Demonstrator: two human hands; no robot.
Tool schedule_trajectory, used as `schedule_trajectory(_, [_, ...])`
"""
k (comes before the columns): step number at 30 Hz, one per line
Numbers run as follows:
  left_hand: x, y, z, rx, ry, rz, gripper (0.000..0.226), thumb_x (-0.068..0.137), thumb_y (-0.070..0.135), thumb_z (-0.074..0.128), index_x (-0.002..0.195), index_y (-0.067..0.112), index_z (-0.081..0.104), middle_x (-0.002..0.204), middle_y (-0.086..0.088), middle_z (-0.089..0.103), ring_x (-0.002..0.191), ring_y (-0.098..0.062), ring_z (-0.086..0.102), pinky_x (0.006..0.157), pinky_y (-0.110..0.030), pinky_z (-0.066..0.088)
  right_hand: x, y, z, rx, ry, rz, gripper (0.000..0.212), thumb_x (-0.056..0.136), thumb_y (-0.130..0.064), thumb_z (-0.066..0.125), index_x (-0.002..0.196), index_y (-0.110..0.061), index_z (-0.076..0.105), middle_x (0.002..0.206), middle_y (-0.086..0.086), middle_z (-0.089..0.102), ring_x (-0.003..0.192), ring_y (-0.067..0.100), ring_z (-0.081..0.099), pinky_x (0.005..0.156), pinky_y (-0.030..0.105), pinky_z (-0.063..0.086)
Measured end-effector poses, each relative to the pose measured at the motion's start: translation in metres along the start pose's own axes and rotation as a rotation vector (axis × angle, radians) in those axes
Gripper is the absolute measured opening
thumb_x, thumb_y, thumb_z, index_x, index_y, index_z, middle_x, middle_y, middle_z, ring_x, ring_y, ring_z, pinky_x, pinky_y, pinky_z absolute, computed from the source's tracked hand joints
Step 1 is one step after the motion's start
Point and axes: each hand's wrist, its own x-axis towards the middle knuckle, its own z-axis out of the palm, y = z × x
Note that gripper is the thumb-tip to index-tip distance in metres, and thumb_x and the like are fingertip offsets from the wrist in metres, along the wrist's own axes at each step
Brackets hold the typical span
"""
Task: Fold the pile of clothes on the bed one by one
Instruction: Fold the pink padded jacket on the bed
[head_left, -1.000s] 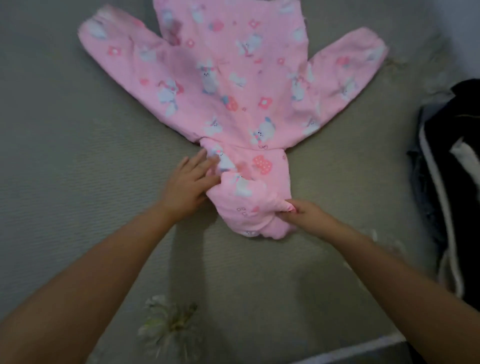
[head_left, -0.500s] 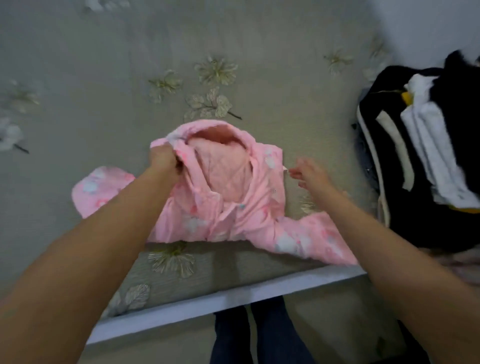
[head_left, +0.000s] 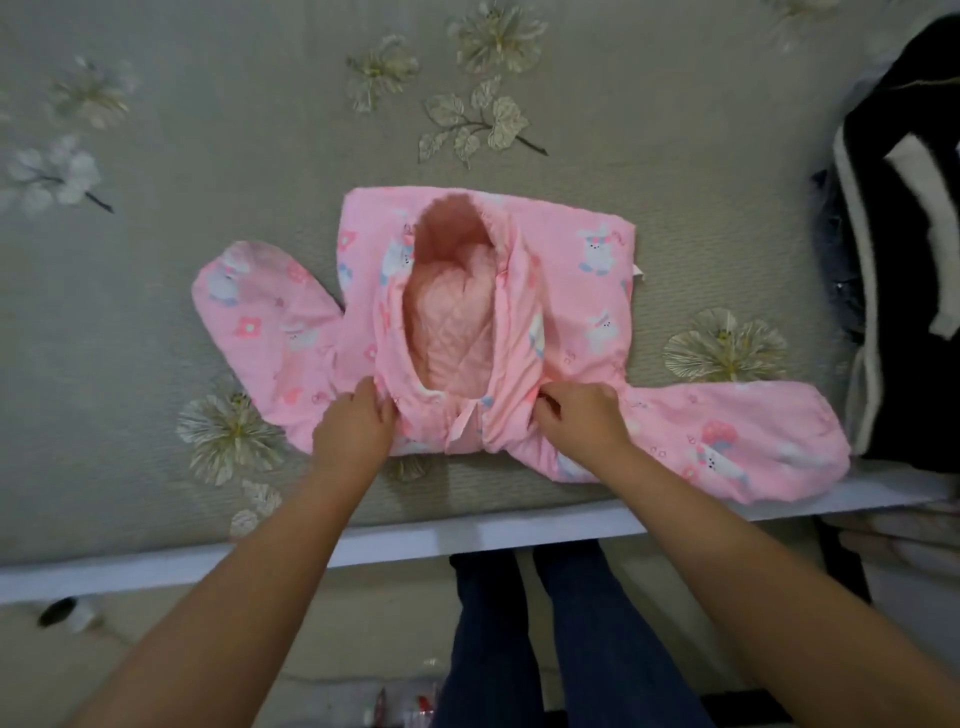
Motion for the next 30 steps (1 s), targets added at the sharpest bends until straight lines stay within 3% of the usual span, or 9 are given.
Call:
schedule_trajectory(2, [-0.005,-0.004,0.004,-0.029,0.021,0.008,0.03,0.098,0.025,0.031,0.116,0.004,0.044,0.097,-0.022,0.06,0.09,-0.037,0.057,0.072,-0.039,0.041,-0.008,-0.004,0.005,0.007,-0.096,-0.02,0.033,0.082,-0.043,0.041,0.088,-0.013,0.056,0.081,0.001,0.061,0.08,0.022,0.053,0.103,0.043,0.028])
schedule_trajectory(5, [-0.011,-0.007,0.0,-0.051,0.068,0.061,0.029,0.099,0.022,0.03,0.116,0.002,0.044,0.093,-0.023,0.06,0.086,-0.038,0.057,0.066,-0.036,0.035,-0.016,-0.009,0.013,-0.233,-0.201,-0.024,0.045,0.084,-0.05,0.051,0.112,-0.014,0.052,0.105,0.002,0.064,0.103,0.02,0.055,0.107,0.042,0.016])
schedule_trajectory(10, [-0.024,0.015,-0.056,-0.156,0.216,0.124,0.035,0.098,0.027,0.033,0.119,0.002,0.045,0.098,-0.025,0.062,0.09,-0.04,0.058,0.071,-0.04,0.04,-0.004,-0.034,-0.04,-0.262,0.177,-0.042,0.024,0.088,-0.032,0.052,0.101,-0.013,0.061,0.1,0.006,0.065,0.099,0.021,0.057,0.09,0.035,0.015])
schedule_trajectory(14, [-0.024,0.055,-0.16,-0.121,0.44,0.351,0.049,0.088,0.034,0.055,0.126,0.005,0.049,0.107,-0.026,0.062,0.095,-0.043,0.059,0.076,-0.043,0.044,0.011,-0.076,-0.14,-0.262,0.474,-0.114,0.022,0.088,-0.028,0.053,0.099,-0.013,0.064,0.099,0.011,0.066,0.098,0.027,0.057,0.087,0.036,0.017])
schedule_trajectory(16, [-0.033,0.071,-0.223,-0.054,0.617,0.575,0.05,0.088,0.041,0.051,0.114,-0.001,0.059,0.096,-0.026,0.066,0.08,-0.042,0.065,0.064,-0.039,0.051,0.006,-0.102,-0.195,-0.264,0.588,-0.155,0.024,0.089,-0.029,0.051,0.1,-0.012,0.064,0.097,0.012,0.065,0.095,0.029,0.057,0.088,0.036,0.019])
schedule_trajectory(19, [-0.062,0.081,-0.304,-0.012,0.808,0.857,0.062,0.086,0.045,0.036,0.094,-0.008,0.068,0.077,-0.026,0.069,0.055,-0.04,0.065,0.043,-0.039,0.05,-0.017,-0.144,-0.263,-0.342,0.648,-0.166,0.032,0.091,-0.035,0.043,0.112,-0.016,0.06,0.101,0.011,0.063,0.095,0.03,0.056,0.088,0.036,0.019])
schedule_trajectory(23, [-0.104,0.074,-0.372,0.121,0.931,0.902,0.037,0.078,0.027,0.061,0.091,-0.006,0.07,0.074,-0.024,0.069,0.051,-0.038,0.065,0.039,-0.041,0.052,-0.062,-0.196,-0.32,-0.457,0.605,-0.144,0.024,0.094,-0.03,0.039,0.111,-0.022,0.055,0.111,0.006,0.06,0.104,0.023,0.055,0.093,0.041,0.024])
schedule_trajectory(27, [-0.135,0.048,-0.408,0.134,0.932,0.908,0.033,0.08,0.018,0.062,0.109,0.002,0.066,0.093,-0.022,0.07,0.077,-0.039,0.068,0.062,-0.047,0.055,-0.109,-0.25,-0.35,-0.504,0.564,-0.154,0.019,0.093,-0.033,0.039,0.096,-0.025,0.056,0.113,0.002,0.062,0.107,0.021,0.054,0.094,0.042,0.024])
schedule_trajectory(30, [-0.138,0.033,-0.429,0.196,0.838,0.754,0.035,0.091,0.026,0.052,0.124,0.014,0.055,0.121,-0.01,0.062,0.11,-0.029,0.058,0.089,-0.037,0.045,-0.125,-0.29,-0.354,-0.539,0.528,-0.125,0.015,0.091,-0.028,0.037,0.087,-0.025,0.051,0.111,0.004,0.06,0.107,0.023,0.052,0.096,0.043,0.025])
